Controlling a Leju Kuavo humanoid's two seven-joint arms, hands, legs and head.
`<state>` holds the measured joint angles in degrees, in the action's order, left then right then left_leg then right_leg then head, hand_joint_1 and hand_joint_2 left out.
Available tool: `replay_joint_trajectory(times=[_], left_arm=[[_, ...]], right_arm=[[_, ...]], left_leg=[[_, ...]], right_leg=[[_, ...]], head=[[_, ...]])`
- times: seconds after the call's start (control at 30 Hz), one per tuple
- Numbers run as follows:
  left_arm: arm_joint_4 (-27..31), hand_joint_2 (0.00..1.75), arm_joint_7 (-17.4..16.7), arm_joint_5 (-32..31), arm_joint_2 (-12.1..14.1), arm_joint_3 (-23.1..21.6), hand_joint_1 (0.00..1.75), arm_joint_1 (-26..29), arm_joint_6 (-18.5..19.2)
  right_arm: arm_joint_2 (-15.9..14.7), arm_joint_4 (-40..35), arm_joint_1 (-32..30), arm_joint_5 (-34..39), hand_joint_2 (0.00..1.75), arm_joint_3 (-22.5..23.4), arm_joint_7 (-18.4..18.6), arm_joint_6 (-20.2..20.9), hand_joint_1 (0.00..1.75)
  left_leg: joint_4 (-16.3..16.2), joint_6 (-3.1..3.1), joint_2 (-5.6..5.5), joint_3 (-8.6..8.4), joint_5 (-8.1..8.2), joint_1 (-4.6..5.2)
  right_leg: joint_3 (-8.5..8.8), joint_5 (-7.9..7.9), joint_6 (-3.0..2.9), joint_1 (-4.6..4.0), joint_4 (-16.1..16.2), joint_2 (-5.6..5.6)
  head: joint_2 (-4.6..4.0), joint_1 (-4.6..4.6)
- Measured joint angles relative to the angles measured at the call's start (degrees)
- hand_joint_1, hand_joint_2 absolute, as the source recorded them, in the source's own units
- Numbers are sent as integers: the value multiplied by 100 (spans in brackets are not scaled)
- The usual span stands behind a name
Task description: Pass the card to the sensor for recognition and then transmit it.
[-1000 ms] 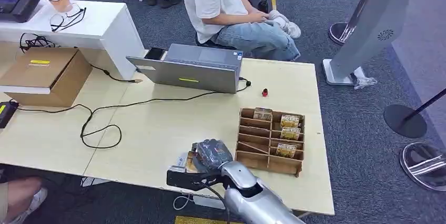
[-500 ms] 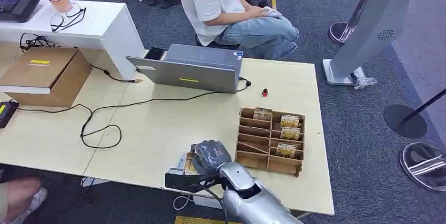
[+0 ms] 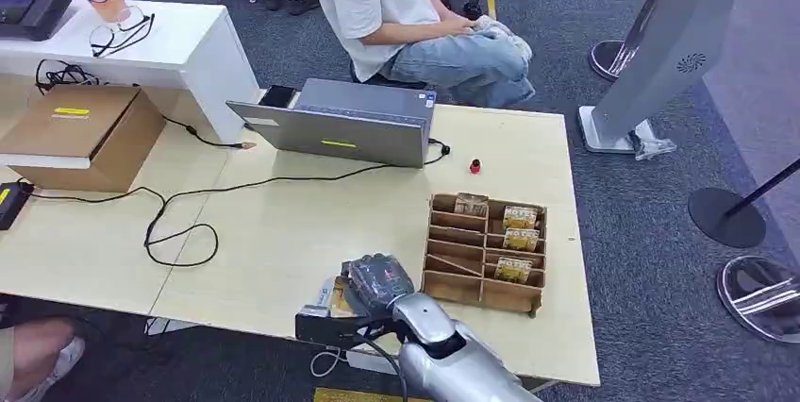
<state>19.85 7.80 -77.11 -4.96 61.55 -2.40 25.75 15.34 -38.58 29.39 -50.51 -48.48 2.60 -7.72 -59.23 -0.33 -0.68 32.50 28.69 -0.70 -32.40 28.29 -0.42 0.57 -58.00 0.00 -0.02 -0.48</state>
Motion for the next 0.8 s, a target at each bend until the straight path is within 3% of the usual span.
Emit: replay_joint_trajectory(times=[0.8], left_arm=[[0, 0, -9, 85, -28, 0, 0, 5, 50]], right_arm=[[98, 219, 55, -4, 175, -11, -96, -112, 175]], left_leg=[[0, 0, 0, 0, 0, 0]], right_leg=[[0, 0, 0, 0, 0, 2]], head=[[0, 0]])
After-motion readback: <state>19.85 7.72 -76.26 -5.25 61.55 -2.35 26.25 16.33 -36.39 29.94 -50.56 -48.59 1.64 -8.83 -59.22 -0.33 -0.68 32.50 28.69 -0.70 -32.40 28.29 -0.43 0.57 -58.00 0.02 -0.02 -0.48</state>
